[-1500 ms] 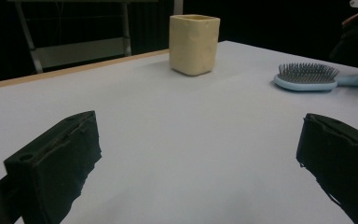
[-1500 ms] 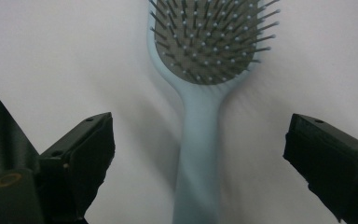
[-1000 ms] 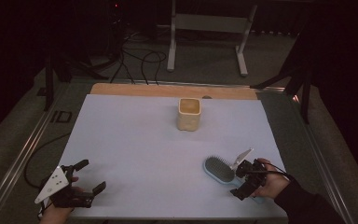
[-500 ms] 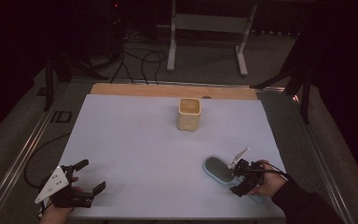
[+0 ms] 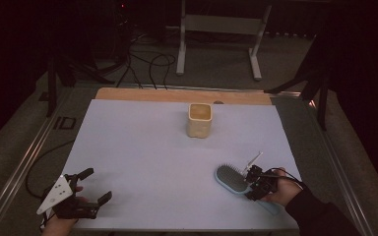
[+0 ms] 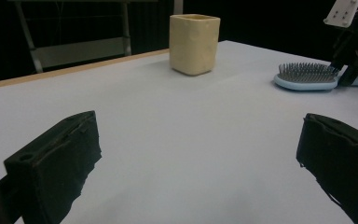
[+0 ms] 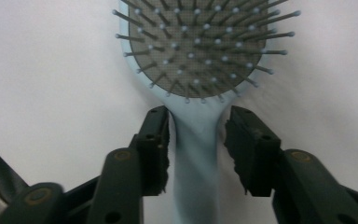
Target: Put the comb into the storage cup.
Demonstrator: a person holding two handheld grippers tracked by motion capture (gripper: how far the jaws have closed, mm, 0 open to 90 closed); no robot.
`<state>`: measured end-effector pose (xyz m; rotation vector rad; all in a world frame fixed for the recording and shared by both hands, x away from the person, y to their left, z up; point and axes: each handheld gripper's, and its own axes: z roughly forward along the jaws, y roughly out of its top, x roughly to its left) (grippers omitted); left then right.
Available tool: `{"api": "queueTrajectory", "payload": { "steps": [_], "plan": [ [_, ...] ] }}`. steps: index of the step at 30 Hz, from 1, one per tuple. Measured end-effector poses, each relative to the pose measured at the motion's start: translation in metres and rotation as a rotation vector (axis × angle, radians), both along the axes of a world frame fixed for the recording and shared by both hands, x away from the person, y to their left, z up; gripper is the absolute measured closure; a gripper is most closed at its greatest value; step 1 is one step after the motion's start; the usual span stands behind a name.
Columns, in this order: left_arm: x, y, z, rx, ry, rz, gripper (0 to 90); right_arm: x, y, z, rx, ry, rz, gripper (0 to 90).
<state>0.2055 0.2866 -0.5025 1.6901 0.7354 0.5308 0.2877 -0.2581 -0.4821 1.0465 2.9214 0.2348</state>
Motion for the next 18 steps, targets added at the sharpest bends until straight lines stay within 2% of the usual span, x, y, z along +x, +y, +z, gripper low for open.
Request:
{"api": "queueTrajectory", "payload": {
  "steps": [5,6,7,11,13,14,15,18],
  "plan": [
    [0.0001,0.0001,-0.0002,0.0,0.002,0.0,0.0,-0.0001,0.0027,-0.0036,-0.019,0.014,0.004,66.0],
    [0.0002,0.0001,-0.0003,0.0,0.002,0.0,0.0,-0.0009,0.0039,-0.0048,-0.041,0.0,0.044,66.5],
    [0.0002,0.0002,-0.0002,0.0,0.002,0.0,0.0,-0.0017,0.0052,-0.0049,-0.048,-0.005,0.053,66.7],
    [0.0003,0.0001,-0.0005,-0.001,0.003,-0.001,0.0,-0.0033,0.0073,-0.0052,-0.066,-0.014,0.04,68.3],
    [0.0003,0.0001,-0.0006,0.001,0.002,-0.002,0.0,-0.0039,0.0072,-0.0055,-0.065,-0.019,0.043,69.2],
    [0.0003,0.0001,-0.0006,0.001,0.002,-0.002,0.0,-0.0052,0.0079,-0.0057,-0.061,-0.02,0.026,69.5],
    [0.0003,0.0003,-0.0007,0.002,0.003,-0.001,0.0,-0.0051,0.0071,-0.0058,-0.06,-0.026,0.037,69.8],
    [0.0007,0.0004,-0.0009,0.0,0.005,0.001,0.0,-0.0065,0.0072,-0.0049,-0.048,-0.024,0.002,70.3]
  ]
}}
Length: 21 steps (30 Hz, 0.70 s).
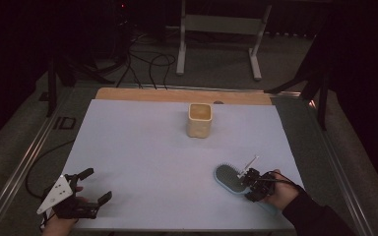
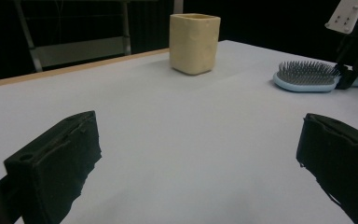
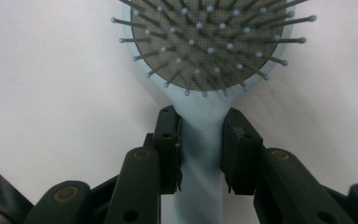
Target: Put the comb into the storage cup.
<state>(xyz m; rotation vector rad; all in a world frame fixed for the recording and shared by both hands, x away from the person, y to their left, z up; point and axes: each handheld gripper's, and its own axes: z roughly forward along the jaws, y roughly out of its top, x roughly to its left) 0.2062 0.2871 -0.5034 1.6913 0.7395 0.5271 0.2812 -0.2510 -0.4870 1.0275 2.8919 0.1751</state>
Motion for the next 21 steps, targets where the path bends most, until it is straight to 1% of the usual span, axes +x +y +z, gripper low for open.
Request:
{"api": "queueTrajectory", "payload": {
  "steps": [2,3,4,6,8,9,12,14,17,18,19,20,21],
  "plan": [
    [0.0,0.0,0.0,0.001,0.002,0.001,0.0,0.002,-0.004,0.0,0.056,0.003,-0.031,70.4],
    [0.0,0.0,0.0,0.001,0.002,0.0,0.0,0.003,-0.005,0.0,0.065,0.002,-0.034,70.4],
    [0.0,0.0,0.0,0.001,0.002,0.0,0.0,0.003,-0.005,0.0,0.067,-0.009,-0.039,70.4],
    [0.0,0.0,0.0,0.001,0.002,0.001,0.0,0.004,-0.004,0.002,0.094,-0.005,-0.044,70.4],
    [0.0,0.0,0.0,0.001,0.0,0.001,0.0,0.005,-0.003,0.004,0.103,-0.012,-0.047,70.4],
    [0.0,0.0,0.0,0.0,0.0,0.001,0.0,0.005,-0.002,0.004,0.099,-0.03,-0.038,70.4],
    [0.0,0.0,0.0,0.001,0.0,0.001,0.0,0.006,-0.002,0.007,0.108,-0.033,-0.039,70.4],
    [0.0,0.0,0.0,0.0,0.0,0.001,0.0,0.007,-0.001,0.009,0.124,-0.052,-0.038,70.4],
    [0.0,0.0,0.0,0.0,0.001,0.001,0.0,0.007,-0.001,0.011,0.136,-0.052,-0.042,70.4],
    [0.0,0.0,0.0,0.0,0.0,0.001,0.0,0.007,-0.001,0.012,0.145,-0.057,-0.056,70.4],
    [0.0,0.0,0.0,-0.002,0.0,0.001,0.0,0.007,-0.001,0.013,0.145,-0.059,-0.052,70.4],
    [0.0,0.0,0.0,-0.001,-0.001,0.001,0.0,0.008,-0.002,0.015,0.165,-0.065,-0.069,70.4],
    [0.0,0.0,0.0,-0.002,-0.001,0.002,0.0,0.007,-0.002,0.015,0.166,-0.071,-0.061,70.4]
  ]
}}
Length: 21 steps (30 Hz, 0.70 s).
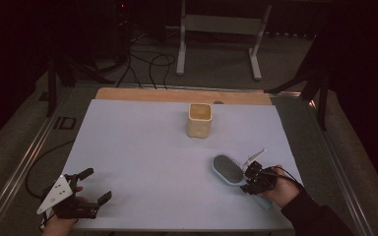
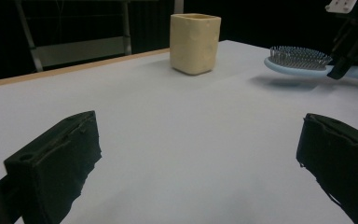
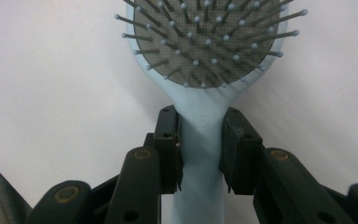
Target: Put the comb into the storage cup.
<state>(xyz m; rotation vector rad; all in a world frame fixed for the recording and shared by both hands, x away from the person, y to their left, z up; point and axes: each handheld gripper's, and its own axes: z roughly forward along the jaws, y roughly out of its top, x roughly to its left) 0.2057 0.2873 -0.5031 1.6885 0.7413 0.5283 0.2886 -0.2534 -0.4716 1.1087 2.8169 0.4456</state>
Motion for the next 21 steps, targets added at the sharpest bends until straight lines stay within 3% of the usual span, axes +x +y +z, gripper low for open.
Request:
{"api": "queueTrajectory", "payload": {
  "steps": [21],
  "plan": [
    [0.001,0.0,-0.001,-0.001,0.005,-0.001,0.0,0.003,0.003,0.018,0.093,-0.063,-0.02,70.4]
  ]
}}
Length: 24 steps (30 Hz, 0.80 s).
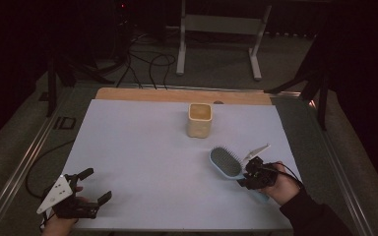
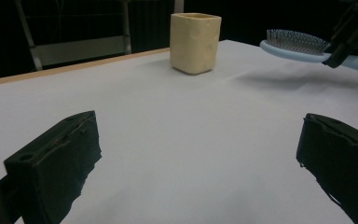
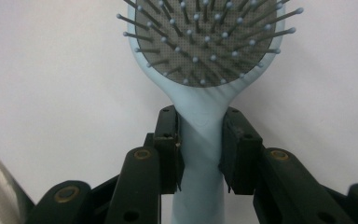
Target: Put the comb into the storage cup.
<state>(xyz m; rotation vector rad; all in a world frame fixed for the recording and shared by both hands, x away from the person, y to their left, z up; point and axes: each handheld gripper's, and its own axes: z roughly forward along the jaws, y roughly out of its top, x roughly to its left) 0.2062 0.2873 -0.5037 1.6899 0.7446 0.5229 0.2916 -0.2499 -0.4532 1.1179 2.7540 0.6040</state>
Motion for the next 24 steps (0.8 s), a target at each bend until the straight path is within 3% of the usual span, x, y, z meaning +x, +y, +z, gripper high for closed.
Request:
{"api": "queueTrajectory", "payload": {
  "steps": [17,24],
  "plan": [
    [0.0,0.001,0.0,-0.004,0.001,0.003,0.0,0.007,0.003,0.021,0.093,-0.081,-0.038,70.4],
    [0.0,0.001,0.0,-0.002,0.002,0.002,0.0,0.008,0.008,0.029,0.108,-0.13,-0.039,70.4]
  ]
}}
